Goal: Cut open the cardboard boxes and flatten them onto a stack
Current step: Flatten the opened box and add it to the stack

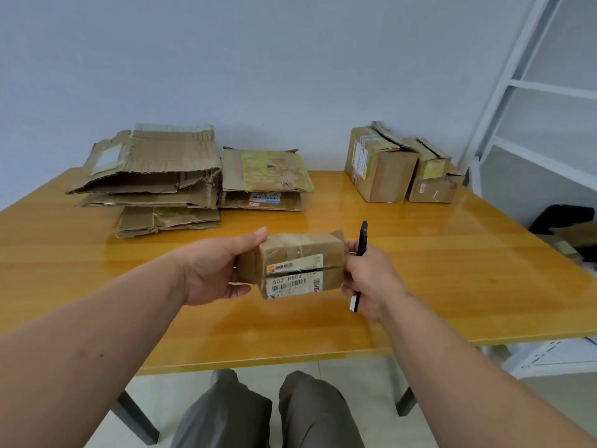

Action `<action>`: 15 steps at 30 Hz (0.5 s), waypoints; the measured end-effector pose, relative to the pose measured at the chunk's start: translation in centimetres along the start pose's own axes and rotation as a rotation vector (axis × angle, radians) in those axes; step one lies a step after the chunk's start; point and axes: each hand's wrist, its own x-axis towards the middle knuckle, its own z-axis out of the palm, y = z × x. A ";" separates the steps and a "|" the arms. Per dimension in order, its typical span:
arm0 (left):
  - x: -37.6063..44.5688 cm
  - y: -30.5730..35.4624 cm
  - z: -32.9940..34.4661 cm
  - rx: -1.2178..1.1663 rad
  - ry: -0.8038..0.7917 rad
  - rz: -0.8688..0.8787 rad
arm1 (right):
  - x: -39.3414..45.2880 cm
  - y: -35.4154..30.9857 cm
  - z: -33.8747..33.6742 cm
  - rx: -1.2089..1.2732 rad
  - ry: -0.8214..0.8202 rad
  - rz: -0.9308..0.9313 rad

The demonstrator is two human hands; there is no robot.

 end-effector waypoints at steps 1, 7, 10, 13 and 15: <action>0.1 0.1 0.2 -0.032 0.030 0.012 | 0.0 0.1 0.2 -0.007 0.001 0.015; 0.8 0.1 -0.1 -0.129 0.274 0.060 | 0.2 0.3 0.6 -0.016 -0.045 0.082; 1.1 -0.2 0.0 -0.099 0.257 0.055 | 0.5 0.3 1.1 -0.045 -0.014 0.096; 1.4 -0.1 0.4 -0.088 0.266 0.063 | 0.5 0.1 1.4 -0.034 0.043 0.094; 1.7 -0.1 0.3 -0.088 0.283 0.058 | 0.2 0.0 1.4 0.000 0.046 0.052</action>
